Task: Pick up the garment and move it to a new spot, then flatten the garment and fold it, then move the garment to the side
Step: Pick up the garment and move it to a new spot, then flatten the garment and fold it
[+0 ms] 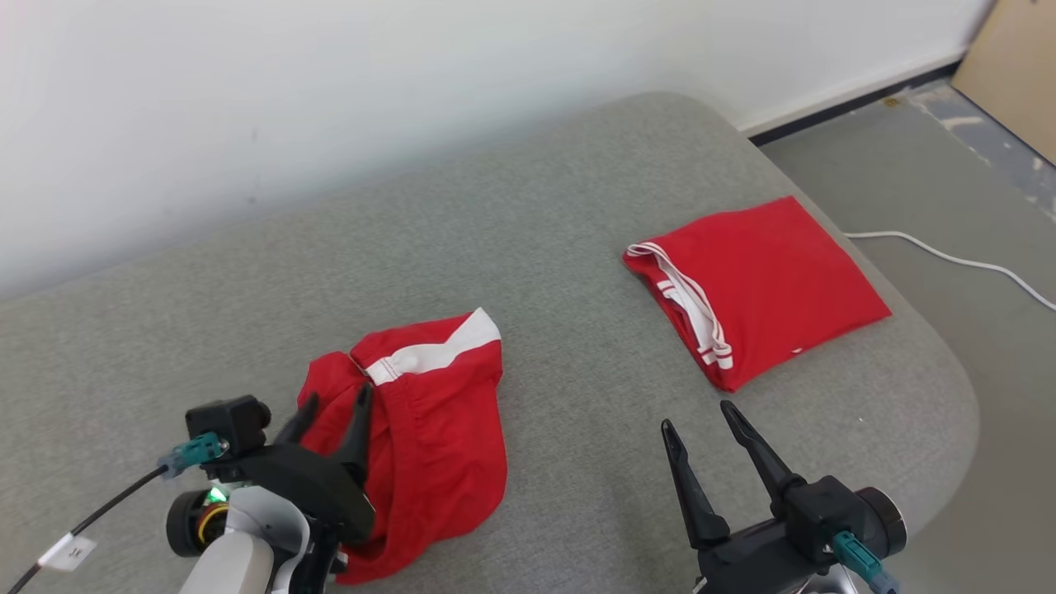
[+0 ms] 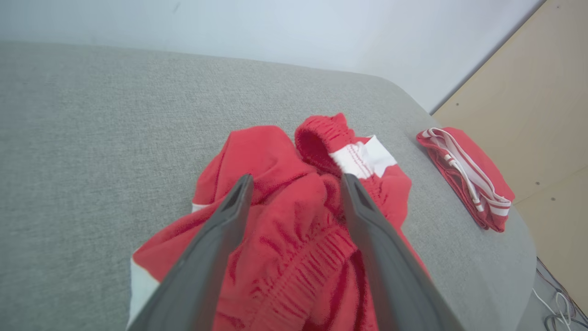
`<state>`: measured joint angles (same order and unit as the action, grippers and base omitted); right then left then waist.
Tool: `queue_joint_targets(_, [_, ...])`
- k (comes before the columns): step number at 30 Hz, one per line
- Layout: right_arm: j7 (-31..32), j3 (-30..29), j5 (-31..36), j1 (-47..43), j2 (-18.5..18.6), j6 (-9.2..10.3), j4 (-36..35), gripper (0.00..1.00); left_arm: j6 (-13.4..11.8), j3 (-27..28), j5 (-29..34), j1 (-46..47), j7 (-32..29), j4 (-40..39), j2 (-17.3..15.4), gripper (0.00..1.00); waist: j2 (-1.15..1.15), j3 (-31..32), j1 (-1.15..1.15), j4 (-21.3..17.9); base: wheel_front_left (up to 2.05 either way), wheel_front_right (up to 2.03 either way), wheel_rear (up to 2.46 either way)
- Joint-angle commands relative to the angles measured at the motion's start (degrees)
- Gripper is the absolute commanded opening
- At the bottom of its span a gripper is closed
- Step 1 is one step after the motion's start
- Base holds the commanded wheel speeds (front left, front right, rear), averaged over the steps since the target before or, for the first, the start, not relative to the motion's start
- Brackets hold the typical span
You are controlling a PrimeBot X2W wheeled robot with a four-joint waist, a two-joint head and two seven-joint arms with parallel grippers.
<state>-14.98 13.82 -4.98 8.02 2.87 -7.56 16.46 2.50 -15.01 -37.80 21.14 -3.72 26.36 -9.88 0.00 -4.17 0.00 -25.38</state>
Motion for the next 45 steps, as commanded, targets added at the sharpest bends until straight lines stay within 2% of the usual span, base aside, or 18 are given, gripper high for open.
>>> queue_joint_targets(1, [-0.26, -0.19, 0.32, -0.59, 0.02, 0.14, 0.05, 1.0, -0.41, 0.11, 0.86, 0.66, 1.56, 0.28, -0.03, 1.0, 0.0, 0.71, 0.0, 1.11, 0.0, 0.0, 0.0])
queue_joint_targets(6, [-0.27, -1.05, 0.41, -1.7, 0.02, 0.14, 0.1, 1.0, -1.64, 0.5, 3.23, -0.69, 8.63, -0.31, 0.22, 1.0, 0.0, 2.5, 0.0, 4.02, 0.0, 0.0, 0.0])
queue_joint_targets(13, [-0.27, -3.12, 1.09, -3.77, 0.04, 0.14, -0.62, 1.0, -3.87, 1.92, 6.5, -10.39, 17.63, -7.95, -1.21, 1.0, 0.0, 5.08, 0.0, 9.19, 0.0, 0.0, 0.0])
queue_joint_targets(17, [-0.26, -4.58, 1.3, -4.63, 0.02, 0.14, -0.85, 1.0, -3.65, 2.65, 7.76, -15.1, 18.61, -11.24, -1.13, 1.0, 0.0, 5.81, 0.0, 11.18, 0.0, 0.0, 0.0])
queue_joint_targets(19, [-0.26, -5.58, 1.72, -5.44, 0.02, 0.14, -1.09, 1.0, -3.95, 4.87, 9.16, -19.46, 18.93, -14.12, -1.03, 1.0, 0.0, 6.46, 0.0, 12.76, 0.0, 0.0, 0.0])
queue_joint_targets(23, [-0.27, -6.27, 2.09, -6.01, 0.03, 0.14, -1.19, 1.0, -3.36, 8.31, 11.12, -23.82, 18.91, -17.84, 0.38, 1.0, 0.0, 6.95, 0.0, 14.06, 0.0, 0.0, 0.0])
queue_joint_targets(29, [-0.13, -7.16, 2.44, -6.87, 0.04, 0.14, -0.53, 1.0, 0.01, 15.43, 14.48, -30.07, 18.91, -20.0, 3.16, 1.0, 0.0, 7.86, 0.0, 16.7, 0.0, 0.0, 0.0])
queue_joint_targets(35, [-0.16, -7.78, 2.43, -7.45, 0.03, 0.14, 0.88, 1.0, 3.06, 20.14, 18.15, -34.01, 18.92, -19.49, 4.91, 1.0, 0.0, 8.64, 0.0, 18.75, 0.0, 0.0, 0.0])
queue_joint_targets(45, [-0.22, -9.57, 3.36, -8.61, 0.02, 0.14, 3.04, 1.0, 4.88, 21.85, 21.67, -36.71, 18.92, -19.58, 6.11, 1.0, 0.0, 9.12, 0.0, 19.99, 0.0, 0.0, 0.0])
